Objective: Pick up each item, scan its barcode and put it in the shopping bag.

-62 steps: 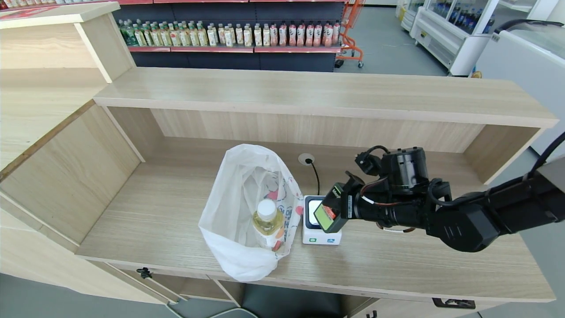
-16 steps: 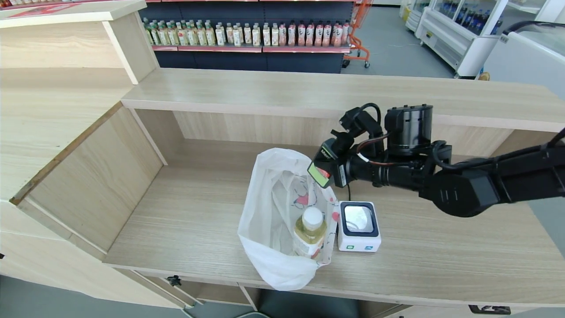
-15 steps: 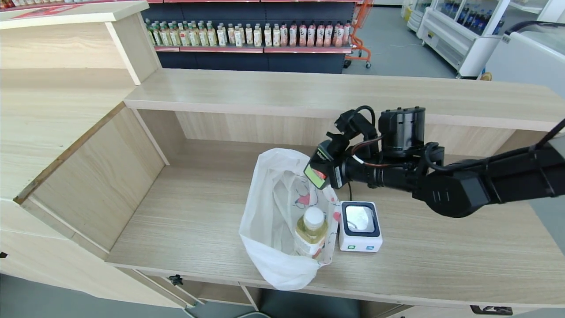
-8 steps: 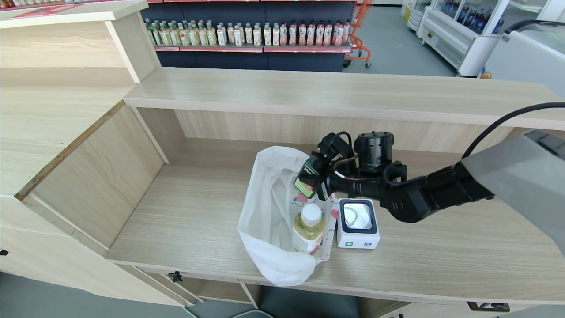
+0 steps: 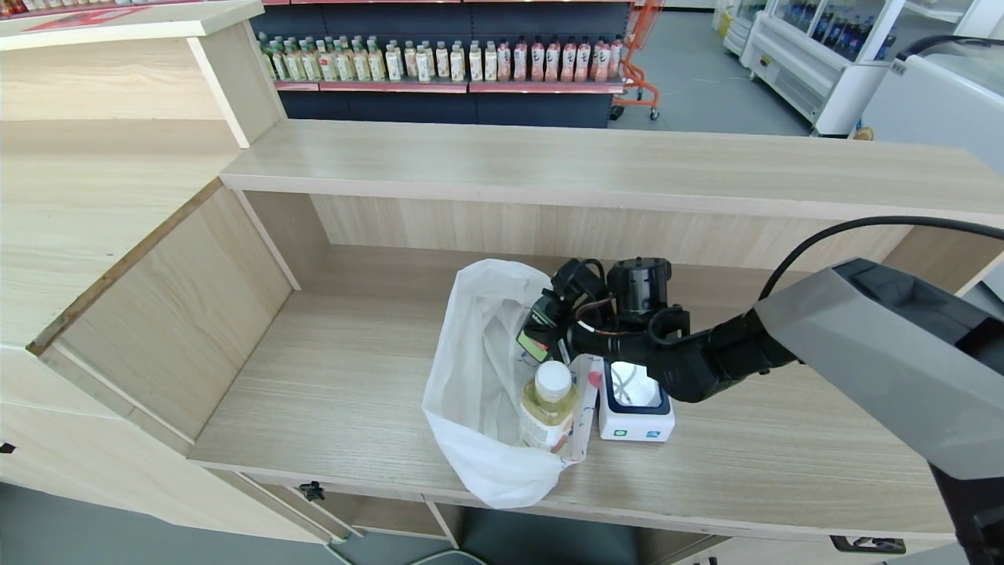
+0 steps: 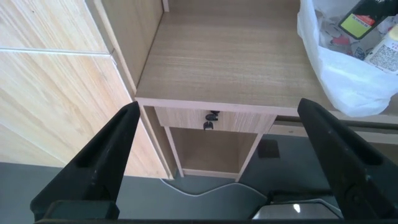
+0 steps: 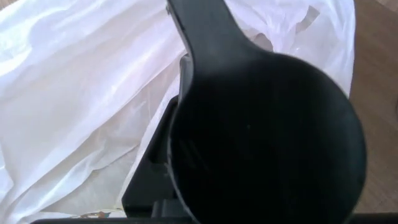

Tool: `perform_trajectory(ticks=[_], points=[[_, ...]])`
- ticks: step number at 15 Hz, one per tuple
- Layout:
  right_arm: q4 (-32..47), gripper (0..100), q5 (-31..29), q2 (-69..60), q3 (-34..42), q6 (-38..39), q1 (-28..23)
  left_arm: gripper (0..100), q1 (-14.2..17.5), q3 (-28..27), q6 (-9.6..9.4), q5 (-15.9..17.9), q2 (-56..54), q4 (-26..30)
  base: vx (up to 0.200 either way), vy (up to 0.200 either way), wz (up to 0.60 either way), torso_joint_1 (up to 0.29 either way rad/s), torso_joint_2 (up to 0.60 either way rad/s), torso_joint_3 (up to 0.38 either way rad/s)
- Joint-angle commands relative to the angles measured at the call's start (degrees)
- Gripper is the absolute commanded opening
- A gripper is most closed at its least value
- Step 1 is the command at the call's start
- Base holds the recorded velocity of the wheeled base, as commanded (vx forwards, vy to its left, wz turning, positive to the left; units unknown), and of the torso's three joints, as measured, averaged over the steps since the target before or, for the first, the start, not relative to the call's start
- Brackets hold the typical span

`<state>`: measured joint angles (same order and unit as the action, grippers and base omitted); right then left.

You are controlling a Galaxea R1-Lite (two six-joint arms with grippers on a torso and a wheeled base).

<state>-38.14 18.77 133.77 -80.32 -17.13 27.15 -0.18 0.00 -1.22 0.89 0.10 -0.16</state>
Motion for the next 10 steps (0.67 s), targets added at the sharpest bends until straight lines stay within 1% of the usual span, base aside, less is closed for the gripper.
perform_trajectory(ticks=[1, 10], points=[[0.0, 0, 0.0, 1.9, -0.9, 0.0, 0.3, 100, 0.0, 0.0, -0.01, 0.0, 0.0, 0.0, 0.000, 0.000, 0.00, 0.000, 0.00, 0.000], [0.0, 0, -0.1, 5.1, -4.3, -1.8, 0.4, 100, 0.0, 0.0, 0.08, 0.0, 0.0, 0.0, 0.000, 0.000, 0.00, 0.000, 0.00, 0.000]])
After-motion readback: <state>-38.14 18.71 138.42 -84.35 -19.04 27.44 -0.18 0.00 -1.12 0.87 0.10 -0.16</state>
